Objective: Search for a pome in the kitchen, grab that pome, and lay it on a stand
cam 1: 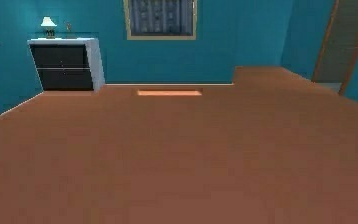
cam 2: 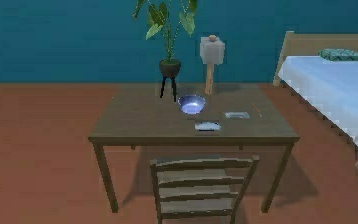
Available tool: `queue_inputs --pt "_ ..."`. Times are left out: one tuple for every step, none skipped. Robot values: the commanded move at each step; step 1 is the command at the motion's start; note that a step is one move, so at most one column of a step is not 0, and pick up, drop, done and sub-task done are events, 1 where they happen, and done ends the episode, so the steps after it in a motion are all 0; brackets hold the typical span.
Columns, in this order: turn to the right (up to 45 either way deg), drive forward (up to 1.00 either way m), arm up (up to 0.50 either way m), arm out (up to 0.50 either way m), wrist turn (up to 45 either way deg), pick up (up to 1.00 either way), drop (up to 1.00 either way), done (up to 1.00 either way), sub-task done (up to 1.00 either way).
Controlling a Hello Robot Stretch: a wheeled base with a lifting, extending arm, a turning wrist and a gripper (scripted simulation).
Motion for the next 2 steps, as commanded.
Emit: queue_inputs --pt "-3.0 0.00 0.00 0.00 0.0 0.00 0.00 0.00 0.00" --pt "0.0 0.20 0.00 0.00 0.0 0.00 0.00 0.00 0.00"
